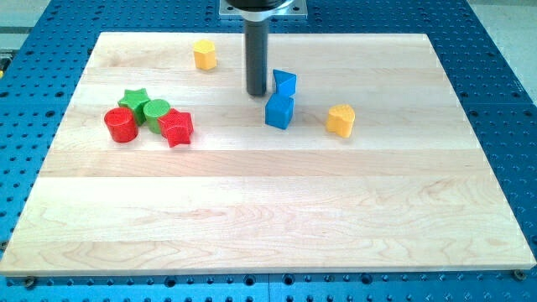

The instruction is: Place hexagon top of triangle

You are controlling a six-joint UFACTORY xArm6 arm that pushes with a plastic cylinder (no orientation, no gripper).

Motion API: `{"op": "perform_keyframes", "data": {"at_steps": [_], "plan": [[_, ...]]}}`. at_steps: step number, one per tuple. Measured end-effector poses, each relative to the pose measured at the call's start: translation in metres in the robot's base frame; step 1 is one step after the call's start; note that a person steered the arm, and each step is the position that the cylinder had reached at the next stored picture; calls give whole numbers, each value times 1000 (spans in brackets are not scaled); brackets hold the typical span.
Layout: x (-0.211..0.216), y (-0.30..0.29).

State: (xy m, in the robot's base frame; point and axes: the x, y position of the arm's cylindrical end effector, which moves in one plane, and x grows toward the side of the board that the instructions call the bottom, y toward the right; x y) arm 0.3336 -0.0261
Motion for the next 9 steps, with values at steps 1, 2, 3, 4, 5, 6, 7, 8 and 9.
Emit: {"op": "perform_keyframes", "data": {"at_steps": [1,2,3,4,5,6,7,8,9], "plan": [[-43,4],[-75,38],[-114,23],[-125,-98],[-92,-126],[-81,-43],[-81,34],[-84,15],[-83,-44]]}}
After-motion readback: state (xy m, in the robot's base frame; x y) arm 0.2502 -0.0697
